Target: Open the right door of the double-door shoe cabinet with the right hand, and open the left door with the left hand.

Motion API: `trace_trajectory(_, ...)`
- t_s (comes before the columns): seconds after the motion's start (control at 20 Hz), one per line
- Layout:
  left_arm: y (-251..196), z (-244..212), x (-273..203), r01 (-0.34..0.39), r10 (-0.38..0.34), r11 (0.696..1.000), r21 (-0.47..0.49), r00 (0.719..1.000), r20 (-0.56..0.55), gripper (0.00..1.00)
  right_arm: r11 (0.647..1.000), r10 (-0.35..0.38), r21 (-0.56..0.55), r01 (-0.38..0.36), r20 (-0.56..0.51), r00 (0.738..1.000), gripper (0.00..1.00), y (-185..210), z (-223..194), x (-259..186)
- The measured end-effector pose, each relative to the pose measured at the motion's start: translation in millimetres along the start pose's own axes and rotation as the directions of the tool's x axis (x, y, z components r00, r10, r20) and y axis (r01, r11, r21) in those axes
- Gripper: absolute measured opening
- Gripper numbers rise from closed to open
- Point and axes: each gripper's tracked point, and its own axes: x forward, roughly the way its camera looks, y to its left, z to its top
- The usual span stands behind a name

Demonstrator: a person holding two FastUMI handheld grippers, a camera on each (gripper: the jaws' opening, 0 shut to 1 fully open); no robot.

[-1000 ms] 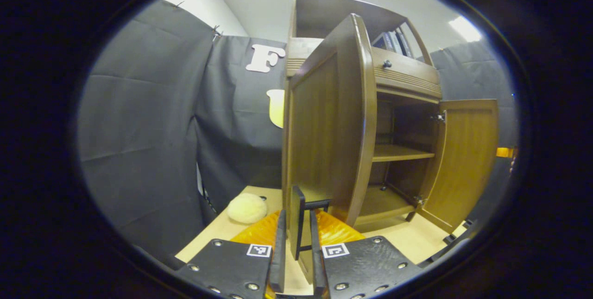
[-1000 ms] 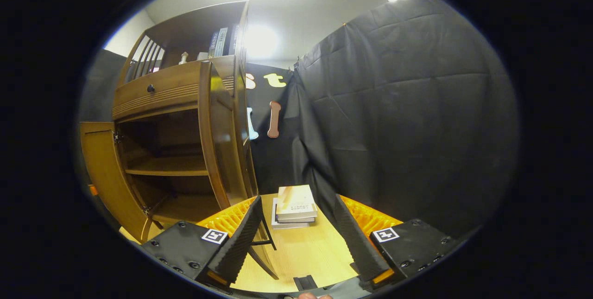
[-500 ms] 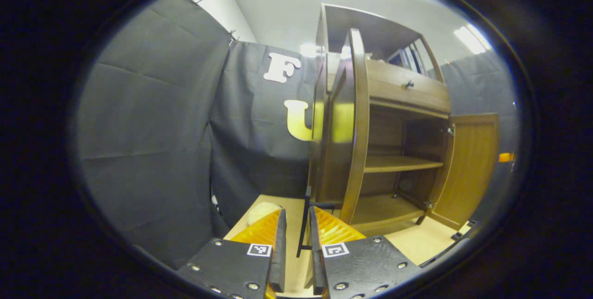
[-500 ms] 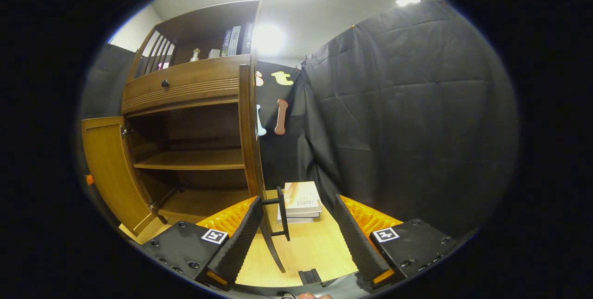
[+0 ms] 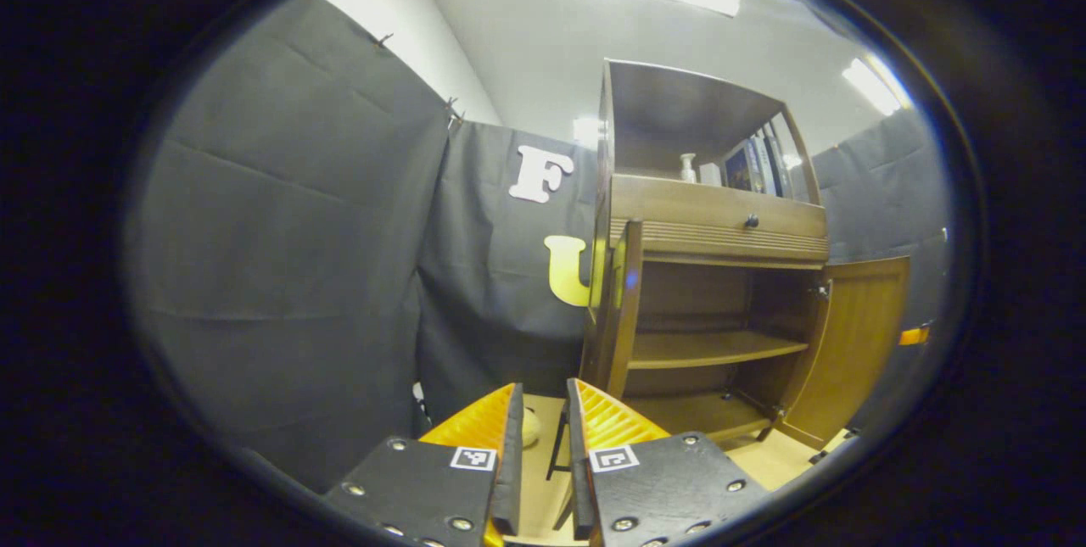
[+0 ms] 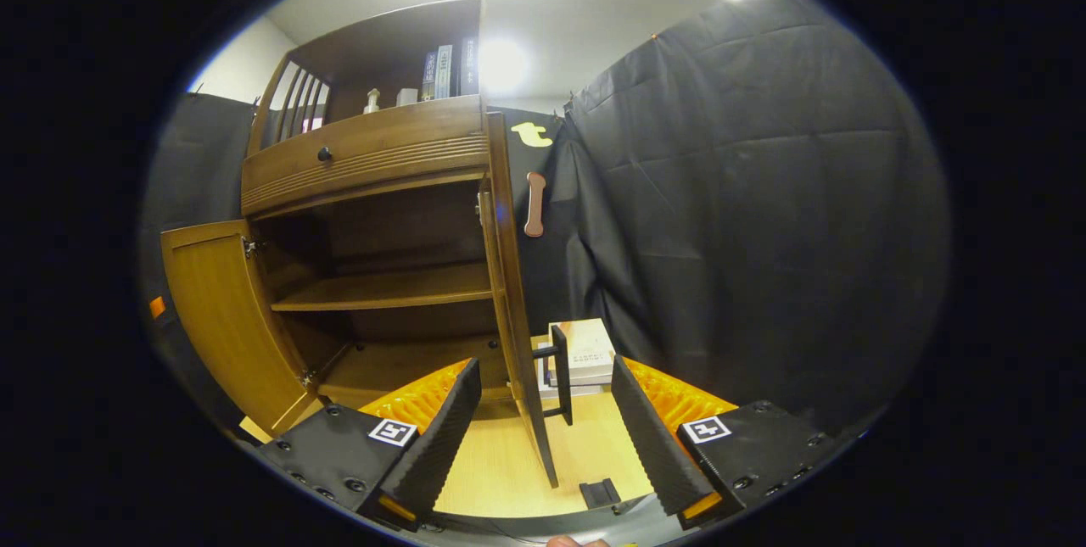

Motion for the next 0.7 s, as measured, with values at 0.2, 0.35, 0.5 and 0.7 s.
trace_trajectory(0.2,-41,9,-16,-0.019,0.019,1.000,0.006,1.000,0.002,0.53,1.000,0.010,-0.020,-0.010,0.008,1.000,0.98,8,0,1)
trace_trajectory(0.35,-75,-6,-16,-0.008,0.007,1.000,-0.016,1.000,-0.019,0.74,0.999,0.034,-0.020,-0.034,0.029,0.999,0.98,24,-1,5)
trace_trajectory(0.5,-101,-22,-17,-0.007,0.008,1.000,0.005,0.998,-0.060,0.96,0.994,0.103,-0.044,-0.103,0.006,0.995,0.98,42,-10,14)
trace_trajectory(0.7,-130,-32,-15,0.012,-0.012,1.000,0.009,0.997,-0.075,0.96,0.985,0.167,-0.047,-0.167,-0.003,0.986,0.98,50,-19,17)
